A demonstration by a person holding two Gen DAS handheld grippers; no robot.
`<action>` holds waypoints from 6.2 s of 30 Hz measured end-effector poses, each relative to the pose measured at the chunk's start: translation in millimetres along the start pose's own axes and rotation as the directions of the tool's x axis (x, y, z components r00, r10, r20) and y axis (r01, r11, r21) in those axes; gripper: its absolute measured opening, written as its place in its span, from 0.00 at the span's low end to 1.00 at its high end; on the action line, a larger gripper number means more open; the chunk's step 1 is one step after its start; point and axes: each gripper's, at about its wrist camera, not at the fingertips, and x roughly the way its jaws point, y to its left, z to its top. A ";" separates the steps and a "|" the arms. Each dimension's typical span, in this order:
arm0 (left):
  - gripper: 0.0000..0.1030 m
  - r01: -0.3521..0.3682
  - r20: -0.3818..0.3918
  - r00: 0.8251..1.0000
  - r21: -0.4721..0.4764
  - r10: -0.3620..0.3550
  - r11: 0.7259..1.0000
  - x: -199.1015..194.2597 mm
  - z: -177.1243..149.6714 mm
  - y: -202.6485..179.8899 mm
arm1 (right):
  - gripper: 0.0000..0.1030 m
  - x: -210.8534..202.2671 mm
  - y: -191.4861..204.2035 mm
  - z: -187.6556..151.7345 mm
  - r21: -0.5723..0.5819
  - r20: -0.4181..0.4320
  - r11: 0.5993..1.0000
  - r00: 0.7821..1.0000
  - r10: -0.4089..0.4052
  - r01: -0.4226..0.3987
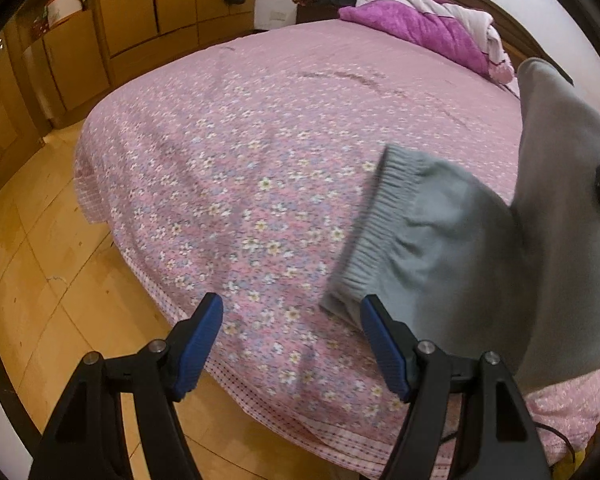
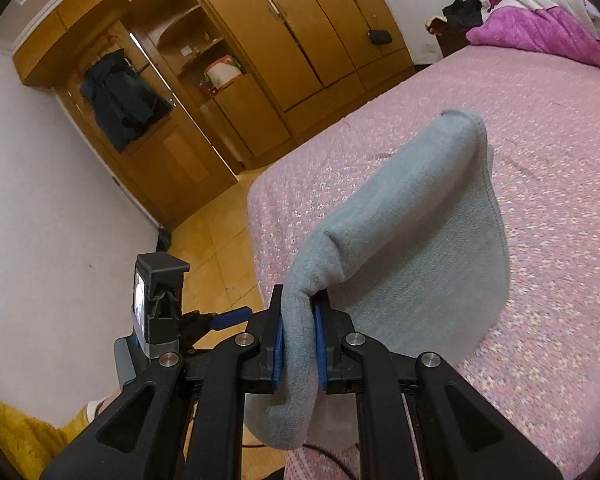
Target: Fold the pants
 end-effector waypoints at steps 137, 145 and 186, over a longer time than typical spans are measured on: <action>0.45 0.572 -0.237 0.819 0.268 -0.522 0.776 -9.7 52.4 -301.1 | 0.20 -148.2 -181.2 -34.8 0.298 0.046 0.951 0.994 -0.096 0.078; 0.45 0.560 -0.293 0.825 0.303 -0.484 0.771 13.6 48.5 -339.0 | 0.20 -155.5 -219.0 -38.6 0.318 -0.005 0.943 0.995 -0.098 0.095; 0.09 0.418 -0.135 0.901 0.534 -0.413 0.735 -17.1 20.7 -335.0 | 0.32 -209.9 -181.3 -107.0 0.367 0.033 0.832 0.888 -0.459 0.416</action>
